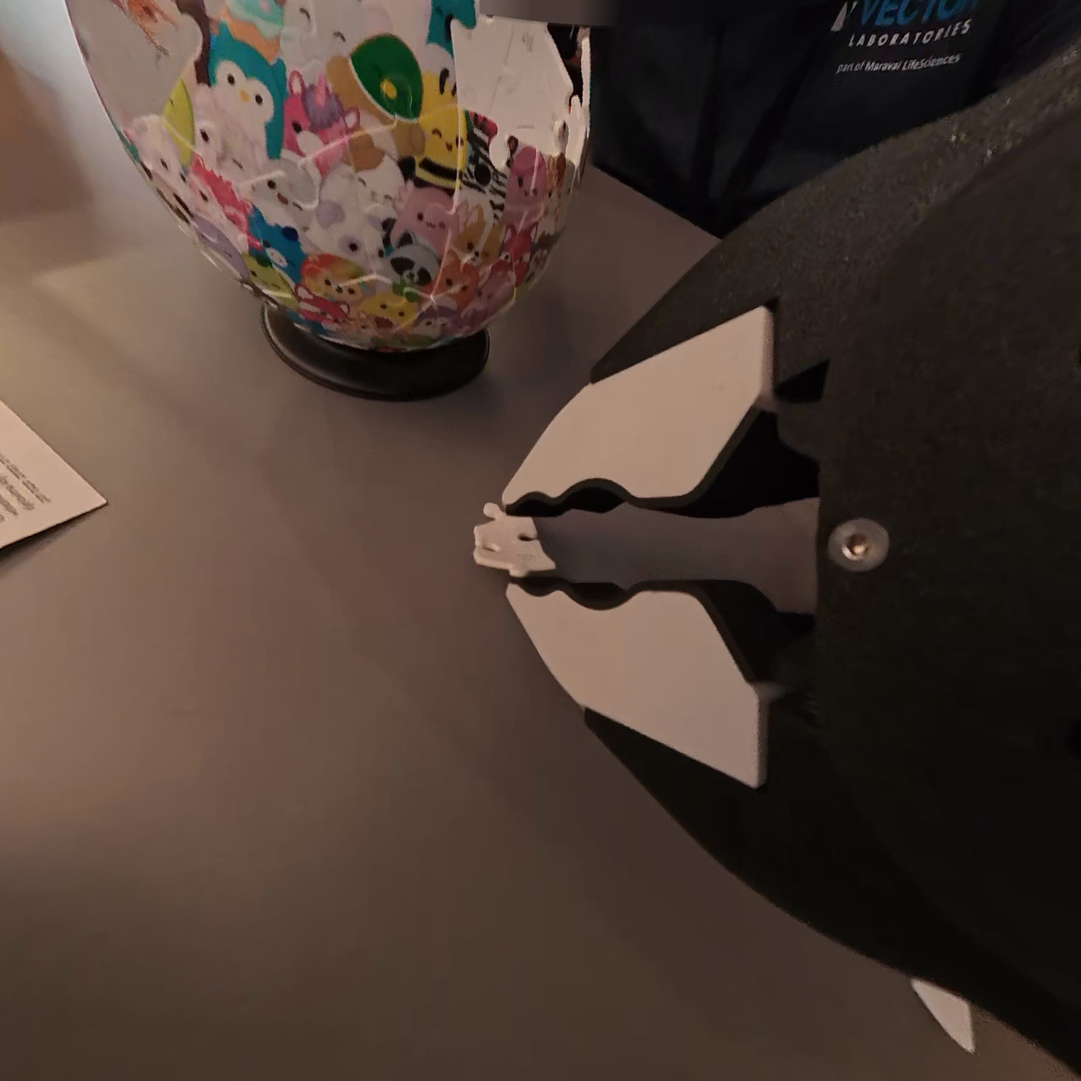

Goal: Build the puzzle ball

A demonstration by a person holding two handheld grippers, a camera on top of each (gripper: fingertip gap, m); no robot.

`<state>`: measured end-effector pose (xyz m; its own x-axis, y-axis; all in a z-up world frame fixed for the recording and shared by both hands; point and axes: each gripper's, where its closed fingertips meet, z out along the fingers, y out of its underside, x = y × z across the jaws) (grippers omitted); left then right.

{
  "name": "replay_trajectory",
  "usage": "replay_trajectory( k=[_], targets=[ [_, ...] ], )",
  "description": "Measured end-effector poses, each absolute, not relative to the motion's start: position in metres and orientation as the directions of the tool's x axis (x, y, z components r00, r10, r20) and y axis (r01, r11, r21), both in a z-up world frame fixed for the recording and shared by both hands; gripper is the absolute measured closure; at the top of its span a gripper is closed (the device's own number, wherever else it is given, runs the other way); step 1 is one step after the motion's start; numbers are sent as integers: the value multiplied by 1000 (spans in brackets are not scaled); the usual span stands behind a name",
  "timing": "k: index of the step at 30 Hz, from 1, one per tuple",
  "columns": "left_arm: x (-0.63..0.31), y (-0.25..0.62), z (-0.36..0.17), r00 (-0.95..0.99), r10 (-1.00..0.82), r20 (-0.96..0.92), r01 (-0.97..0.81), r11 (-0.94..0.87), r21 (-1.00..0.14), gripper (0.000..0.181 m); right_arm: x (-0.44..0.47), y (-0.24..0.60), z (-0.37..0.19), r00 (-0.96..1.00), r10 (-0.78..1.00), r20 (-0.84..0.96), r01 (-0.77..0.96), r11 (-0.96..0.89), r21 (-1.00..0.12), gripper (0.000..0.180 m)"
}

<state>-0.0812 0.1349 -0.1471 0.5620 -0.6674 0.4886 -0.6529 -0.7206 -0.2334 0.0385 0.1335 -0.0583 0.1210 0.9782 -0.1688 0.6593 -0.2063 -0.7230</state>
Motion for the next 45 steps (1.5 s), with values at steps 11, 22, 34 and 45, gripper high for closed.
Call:
replay_trajectory(
  k=[11,22,34,45],
  targets=[
    [-71,153,-57,594,-795,122,-626,-552,-551,139,38,133,-59,150,983,-108,679,-182,-712,177],
    [19,143,-12,333,-927,-171,-540,-39,-841,138,37,137,-49,172,982,-74,638,-168,-752,177],
    [32,133,-27,232,-968,-97,-579,-58,-813,158,35,136,-39,192,981,-17,595,-131,-793,177],
    [37,125,-35,182,-978,-98,-601,-32,-798,179,40,129,-39,181,983,-36,589,-138,-796,176]
  ],
)
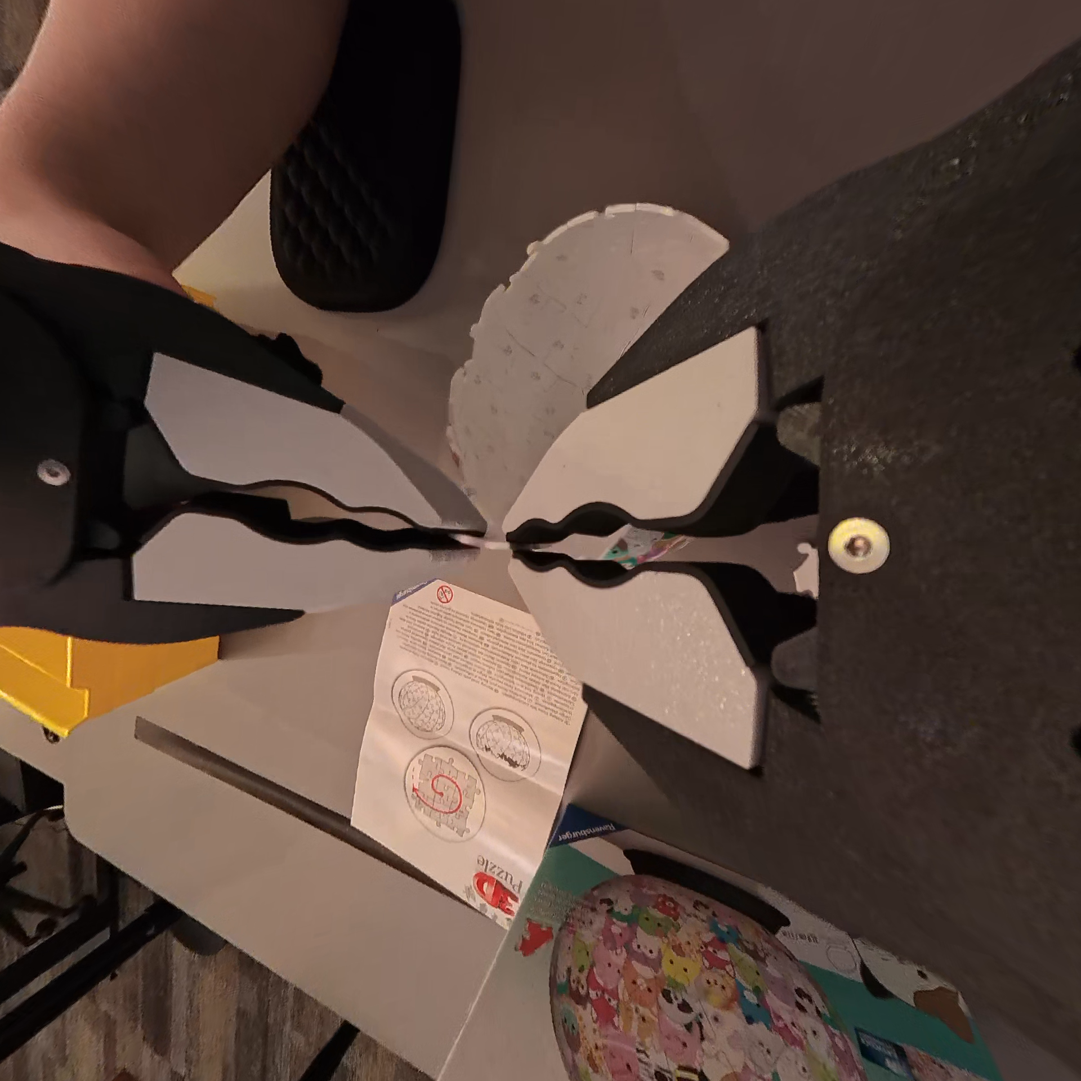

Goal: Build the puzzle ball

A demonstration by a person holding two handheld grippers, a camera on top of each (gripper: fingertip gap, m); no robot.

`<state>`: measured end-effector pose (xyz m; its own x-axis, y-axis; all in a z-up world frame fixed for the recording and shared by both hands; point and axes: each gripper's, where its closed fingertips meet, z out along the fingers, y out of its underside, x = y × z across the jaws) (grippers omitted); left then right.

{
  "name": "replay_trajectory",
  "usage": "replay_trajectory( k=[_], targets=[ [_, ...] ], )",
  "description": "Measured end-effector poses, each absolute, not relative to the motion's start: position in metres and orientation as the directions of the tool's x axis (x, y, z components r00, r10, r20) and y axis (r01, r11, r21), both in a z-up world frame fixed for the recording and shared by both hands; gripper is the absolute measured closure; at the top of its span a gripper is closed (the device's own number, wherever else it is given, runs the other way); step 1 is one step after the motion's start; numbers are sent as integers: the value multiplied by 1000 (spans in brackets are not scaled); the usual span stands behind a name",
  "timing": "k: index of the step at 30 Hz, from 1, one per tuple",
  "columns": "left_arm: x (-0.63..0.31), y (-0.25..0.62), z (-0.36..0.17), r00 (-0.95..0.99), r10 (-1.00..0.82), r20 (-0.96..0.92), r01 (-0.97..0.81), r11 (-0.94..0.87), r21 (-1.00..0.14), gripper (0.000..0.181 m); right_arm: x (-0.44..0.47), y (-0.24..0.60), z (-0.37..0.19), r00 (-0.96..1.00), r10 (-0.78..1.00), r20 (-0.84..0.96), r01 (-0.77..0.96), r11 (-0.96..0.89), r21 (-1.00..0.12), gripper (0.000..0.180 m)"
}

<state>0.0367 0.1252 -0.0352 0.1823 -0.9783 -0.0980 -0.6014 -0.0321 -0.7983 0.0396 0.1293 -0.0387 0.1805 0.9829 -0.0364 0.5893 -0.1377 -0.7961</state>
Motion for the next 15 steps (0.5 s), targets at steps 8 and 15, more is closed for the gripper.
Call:
replay_trajectory(
  k=[8,15],
  targets=[
    [39,128,-41,189,-964,-185,-670,11,-742,179,44,126,-23,137,987,86,620,-18,-785,171],
    [40,124,-43,168,-964,-205,-696,31,-717,179,36,128,-39,120,986,113,699,-3,-716,175]
  ],
)
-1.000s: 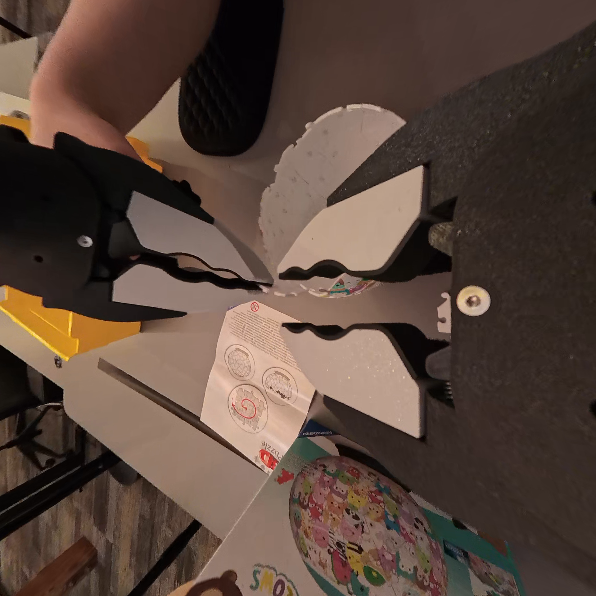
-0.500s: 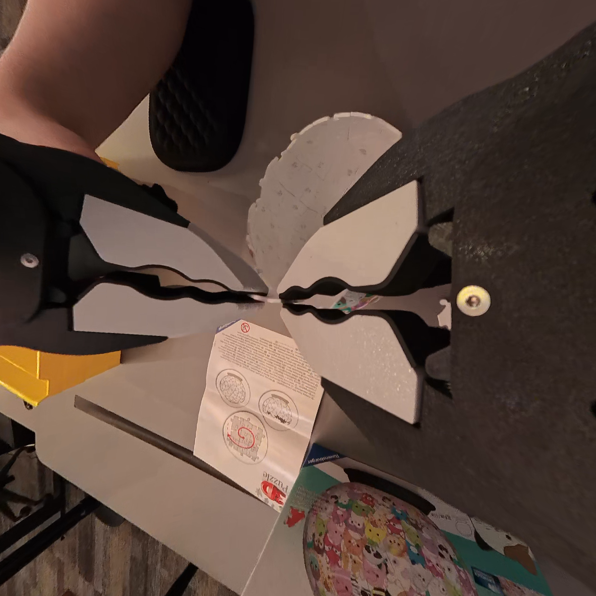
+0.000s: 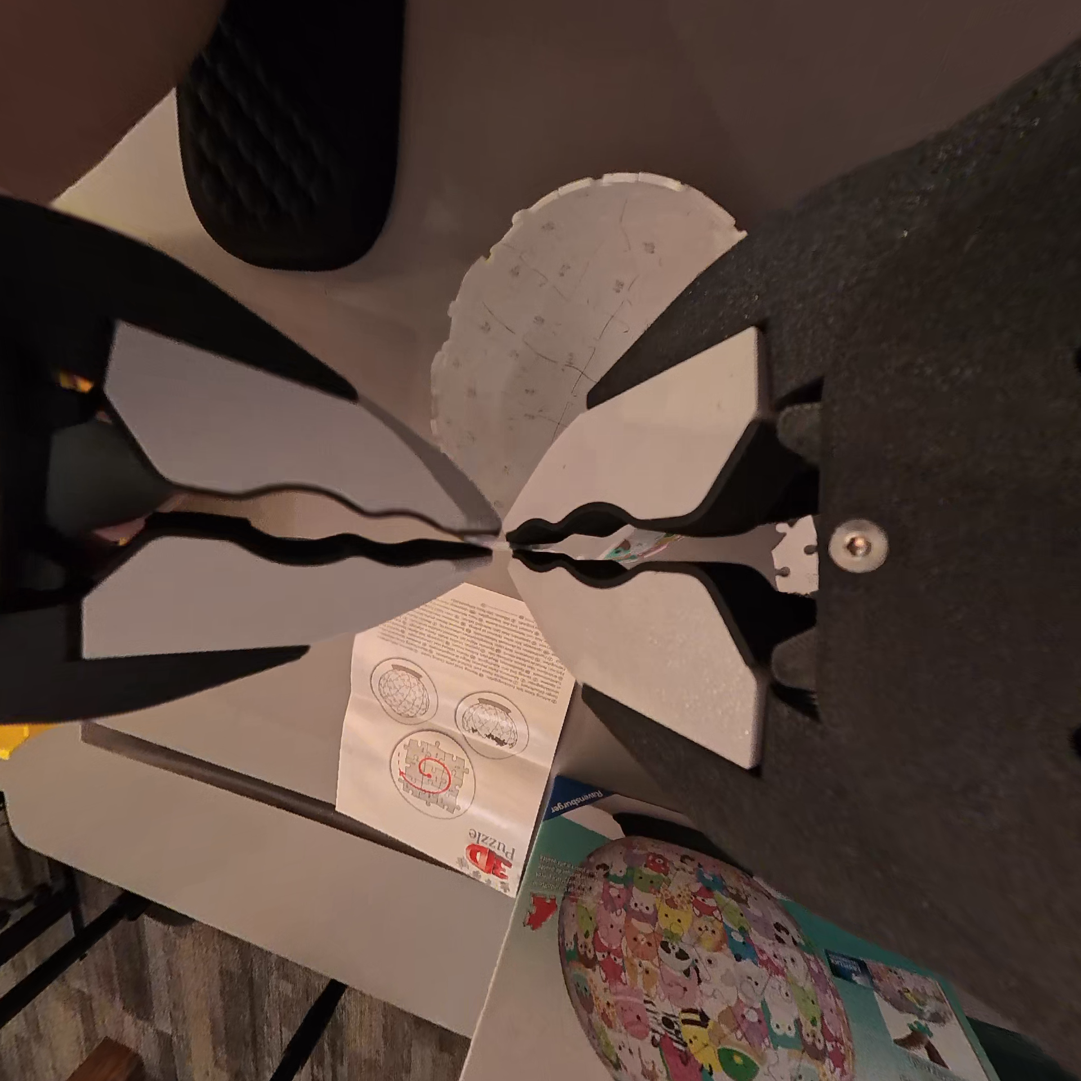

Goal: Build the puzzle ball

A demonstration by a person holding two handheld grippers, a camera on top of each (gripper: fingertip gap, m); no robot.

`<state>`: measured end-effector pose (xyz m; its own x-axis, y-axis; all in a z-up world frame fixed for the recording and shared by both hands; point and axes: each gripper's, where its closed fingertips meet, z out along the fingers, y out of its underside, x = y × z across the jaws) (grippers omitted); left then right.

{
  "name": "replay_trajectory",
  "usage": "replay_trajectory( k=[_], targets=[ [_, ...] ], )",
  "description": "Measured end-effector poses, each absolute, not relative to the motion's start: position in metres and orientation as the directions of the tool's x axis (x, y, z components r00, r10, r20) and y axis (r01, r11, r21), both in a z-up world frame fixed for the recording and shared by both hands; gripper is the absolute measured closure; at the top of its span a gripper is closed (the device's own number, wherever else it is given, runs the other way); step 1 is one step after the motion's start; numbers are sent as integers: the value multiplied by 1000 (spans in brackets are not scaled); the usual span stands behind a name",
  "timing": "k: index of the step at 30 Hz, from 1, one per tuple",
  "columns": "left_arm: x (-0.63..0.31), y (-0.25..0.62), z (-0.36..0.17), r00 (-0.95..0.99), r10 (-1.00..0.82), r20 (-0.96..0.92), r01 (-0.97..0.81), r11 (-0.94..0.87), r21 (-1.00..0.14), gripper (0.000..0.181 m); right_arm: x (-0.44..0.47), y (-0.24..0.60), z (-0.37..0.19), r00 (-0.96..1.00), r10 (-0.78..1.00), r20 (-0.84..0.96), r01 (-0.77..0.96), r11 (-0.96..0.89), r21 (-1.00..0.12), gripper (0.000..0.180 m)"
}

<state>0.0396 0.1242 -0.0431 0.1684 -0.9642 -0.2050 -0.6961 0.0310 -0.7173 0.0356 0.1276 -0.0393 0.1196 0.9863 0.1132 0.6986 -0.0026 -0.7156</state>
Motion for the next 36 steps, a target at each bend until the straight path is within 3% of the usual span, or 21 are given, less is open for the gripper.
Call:
replay_trajectory(
  k=[4,7,9,13,16,22,36],
  targets=[
    [39,127,-41,178,-953,-243,-702,50,-710,176,36,130,-40,149,979,138,722,-12,-692,177],
    [38,131,-29,214,-948,-235,-670,33,-742,147,38,131,-39,189,972,139,732,-46,-679,177],
    [34,133,-18,230,-947,-223,-637,27,-771,139,37,129,-41,206,970,127,738,-68,-672,177],
    [32,135,2,205,-961,-184,-561,39,-827,132,37,130,-48,195,962,192,790,-39,-611,177],
    [28,140,-7,141,-981,-132,-615,18,-788,126,37,134,-51,182,958,220,818,-24,-575,177],
    [23,135,-18,-21,-1000,-20,-660,29,-751,136,32,138,-53,164,964,210,820,-14,-572,177],
    [33,132,-51,-97,-995,-24,-777,90,-623,152,33,140,-61,204,969,136,802,-86,-591,176]
  ],
)
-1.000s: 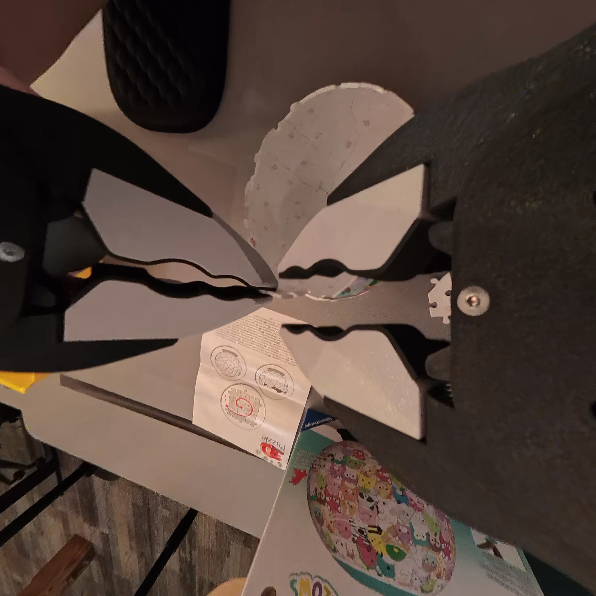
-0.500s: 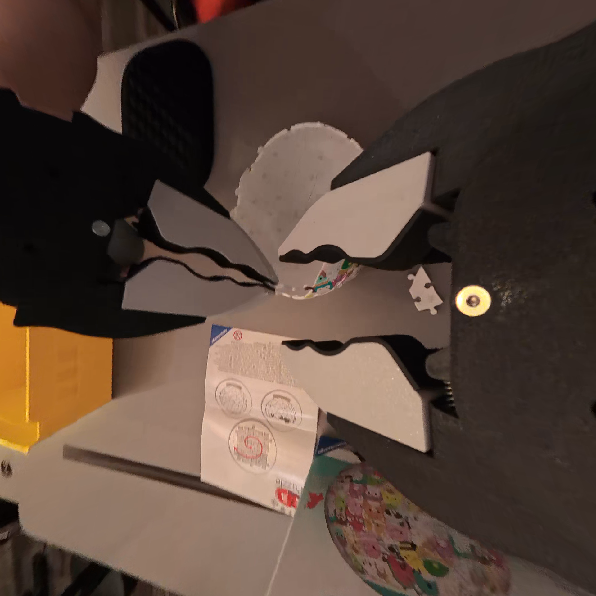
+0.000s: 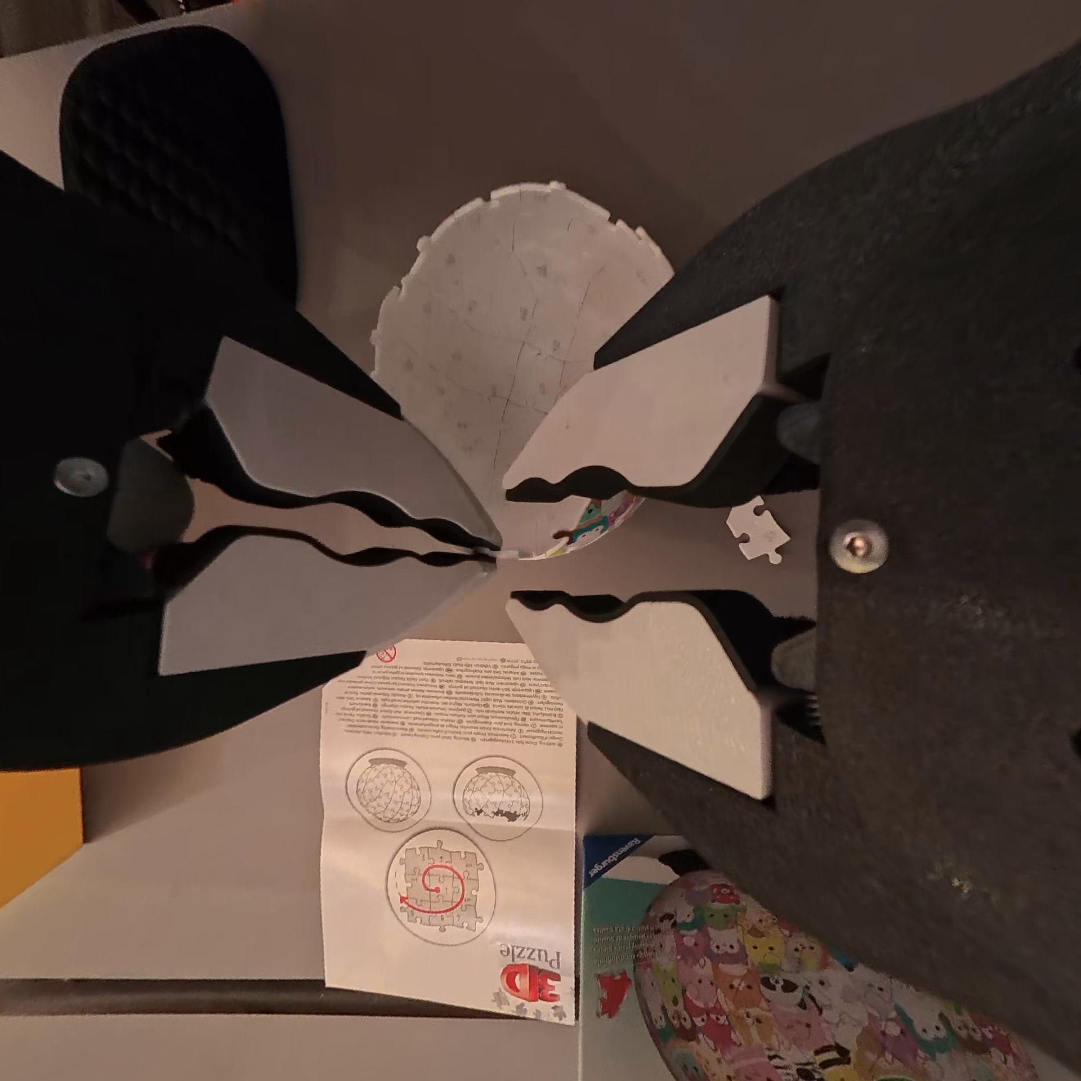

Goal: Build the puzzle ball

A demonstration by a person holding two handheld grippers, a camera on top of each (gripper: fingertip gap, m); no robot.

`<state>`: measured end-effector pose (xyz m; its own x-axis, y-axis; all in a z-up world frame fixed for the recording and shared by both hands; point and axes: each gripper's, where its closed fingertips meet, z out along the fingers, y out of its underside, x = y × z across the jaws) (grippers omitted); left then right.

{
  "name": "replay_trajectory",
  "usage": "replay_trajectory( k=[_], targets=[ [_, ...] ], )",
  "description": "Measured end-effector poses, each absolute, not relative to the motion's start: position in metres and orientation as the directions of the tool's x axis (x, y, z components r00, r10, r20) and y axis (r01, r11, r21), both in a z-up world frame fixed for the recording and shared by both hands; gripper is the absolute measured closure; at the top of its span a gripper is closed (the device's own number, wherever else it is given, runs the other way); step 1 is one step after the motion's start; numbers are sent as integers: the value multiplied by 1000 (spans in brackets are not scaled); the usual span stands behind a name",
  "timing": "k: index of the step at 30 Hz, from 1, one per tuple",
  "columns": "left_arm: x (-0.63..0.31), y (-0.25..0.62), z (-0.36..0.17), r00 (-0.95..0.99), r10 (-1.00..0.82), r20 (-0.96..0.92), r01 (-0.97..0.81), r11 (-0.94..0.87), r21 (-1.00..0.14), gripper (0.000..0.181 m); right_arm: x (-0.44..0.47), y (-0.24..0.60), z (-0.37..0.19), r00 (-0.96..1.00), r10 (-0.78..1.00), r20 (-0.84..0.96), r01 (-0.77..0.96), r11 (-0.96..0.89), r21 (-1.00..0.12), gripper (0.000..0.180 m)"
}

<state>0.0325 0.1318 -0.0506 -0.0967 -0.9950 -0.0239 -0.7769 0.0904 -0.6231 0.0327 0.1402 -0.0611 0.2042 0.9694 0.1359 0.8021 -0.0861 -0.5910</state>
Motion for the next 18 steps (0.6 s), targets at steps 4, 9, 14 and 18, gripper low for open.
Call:
replay_trajectory(
  k=[4,9,14,18],
  targets=[
    [32,135,-55,-90,-996,-16,-794,81,-602,154,32,141,-62,226,969,104,782,-116,-613,177],
    [32,136,-61,-91,-996,-6,-813,78,-577,162,33,141,-64,242,966,93,775,-135,-618,177],
    [35,136,-65,-100,-995,-6,-827,86,-556,165,31,141,-62,245,964,100,762,-128,-635,177],
    [35,134,-66,-114,-993,14,-834,88,-545,178,33,140,-62,244,965,93,758,-130,-639,177]
  ],
)
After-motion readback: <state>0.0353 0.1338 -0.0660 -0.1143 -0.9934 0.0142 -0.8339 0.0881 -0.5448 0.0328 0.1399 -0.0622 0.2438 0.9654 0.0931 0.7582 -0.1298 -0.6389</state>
